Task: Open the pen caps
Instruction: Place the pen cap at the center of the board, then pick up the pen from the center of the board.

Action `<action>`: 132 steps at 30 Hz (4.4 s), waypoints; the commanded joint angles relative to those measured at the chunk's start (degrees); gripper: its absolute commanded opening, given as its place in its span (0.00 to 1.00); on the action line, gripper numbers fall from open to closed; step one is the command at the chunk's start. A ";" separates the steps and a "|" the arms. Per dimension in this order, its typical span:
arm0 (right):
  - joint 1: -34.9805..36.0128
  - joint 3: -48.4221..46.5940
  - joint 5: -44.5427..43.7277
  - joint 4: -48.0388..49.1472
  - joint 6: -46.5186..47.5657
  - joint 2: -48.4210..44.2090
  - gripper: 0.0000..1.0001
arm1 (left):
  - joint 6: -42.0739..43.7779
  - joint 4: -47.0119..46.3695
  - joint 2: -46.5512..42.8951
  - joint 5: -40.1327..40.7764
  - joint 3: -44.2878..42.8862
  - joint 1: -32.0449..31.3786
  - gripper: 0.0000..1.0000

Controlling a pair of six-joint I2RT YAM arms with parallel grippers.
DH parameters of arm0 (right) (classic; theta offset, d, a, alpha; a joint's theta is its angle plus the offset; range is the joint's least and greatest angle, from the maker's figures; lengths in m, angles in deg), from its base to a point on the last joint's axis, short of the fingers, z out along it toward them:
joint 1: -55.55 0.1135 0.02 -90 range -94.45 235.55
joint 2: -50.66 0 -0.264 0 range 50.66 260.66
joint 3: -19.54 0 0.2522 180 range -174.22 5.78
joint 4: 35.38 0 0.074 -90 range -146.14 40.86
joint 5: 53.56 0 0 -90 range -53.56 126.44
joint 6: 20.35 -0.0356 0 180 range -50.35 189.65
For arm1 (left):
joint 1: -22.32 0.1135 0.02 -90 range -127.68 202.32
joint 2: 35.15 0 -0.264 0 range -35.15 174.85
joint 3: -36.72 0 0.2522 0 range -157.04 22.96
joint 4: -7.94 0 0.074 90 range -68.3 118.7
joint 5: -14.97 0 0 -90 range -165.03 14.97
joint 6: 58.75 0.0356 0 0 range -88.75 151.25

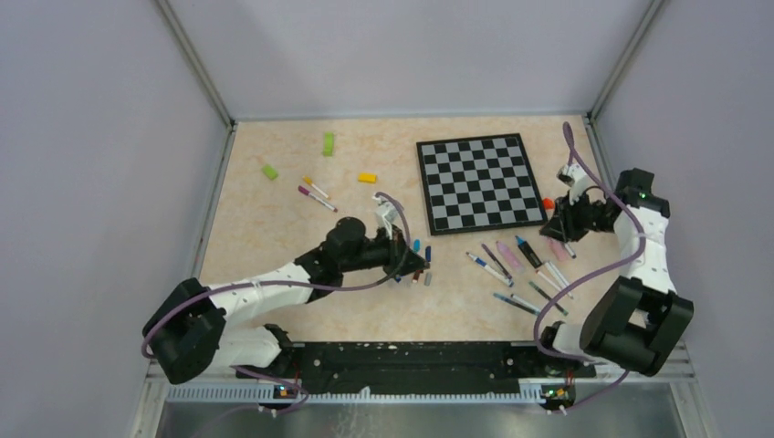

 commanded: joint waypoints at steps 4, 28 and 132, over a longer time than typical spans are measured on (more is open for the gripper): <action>4.03 9.57 28.21 14.01 -17.43 -10.26 0.33 | -0.73 23.19 7.46 24.93 -15.47 -13.50 0.00; 3.91 15.85 24.79 22.41 -22.86 -18.34 0.41 | -10.55 60.80 43.50 45.17 -50.99 -20.88 0.24; 3.75 18.37 23.66 27.14 -23.19 -14.37 0.44 | -11.41 62.79 47.81 32.82 -58.29 38.54 0.29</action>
